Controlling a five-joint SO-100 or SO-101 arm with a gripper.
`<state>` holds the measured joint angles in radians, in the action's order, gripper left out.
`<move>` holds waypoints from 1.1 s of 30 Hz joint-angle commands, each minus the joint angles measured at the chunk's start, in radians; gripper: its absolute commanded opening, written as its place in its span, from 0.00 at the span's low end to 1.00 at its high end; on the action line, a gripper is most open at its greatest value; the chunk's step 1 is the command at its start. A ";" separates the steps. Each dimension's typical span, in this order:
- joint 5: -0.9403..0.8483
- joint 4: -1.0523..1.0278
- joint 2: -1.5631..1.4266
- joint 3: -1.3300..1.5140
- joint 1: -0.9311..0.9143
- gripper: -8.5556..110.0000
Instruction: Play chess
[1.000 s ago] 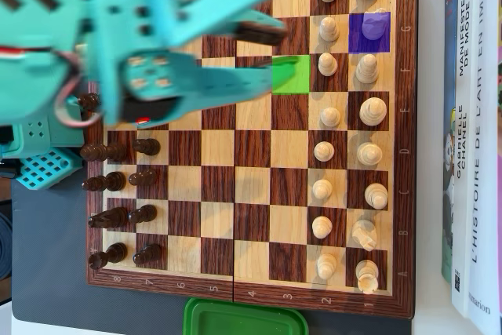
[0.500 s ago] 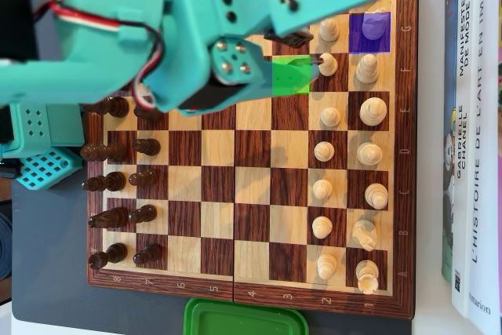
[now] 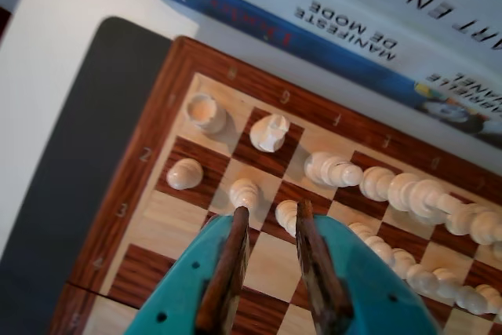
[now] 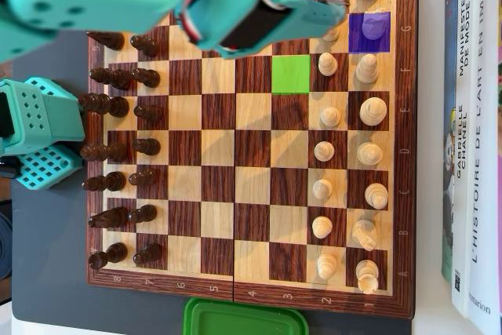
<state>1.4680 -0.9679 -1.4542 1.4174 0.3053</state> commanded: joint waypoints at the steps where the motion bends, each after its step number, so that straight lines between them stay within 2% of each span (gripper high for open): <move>1: 0.008 0.002 0.009 -0.051 0.005 0.16; 17: 0.002 -0.005 0.219 -0.252 0.008 0.16; 28: -0.002 -0.006 0.250 -0.264 -0.002 0.17; 33: -0.002 0.000 0.252 -0.264 -0.002 0.20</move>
<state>1.4680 -0.9741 -1.1904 1.2042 0.3129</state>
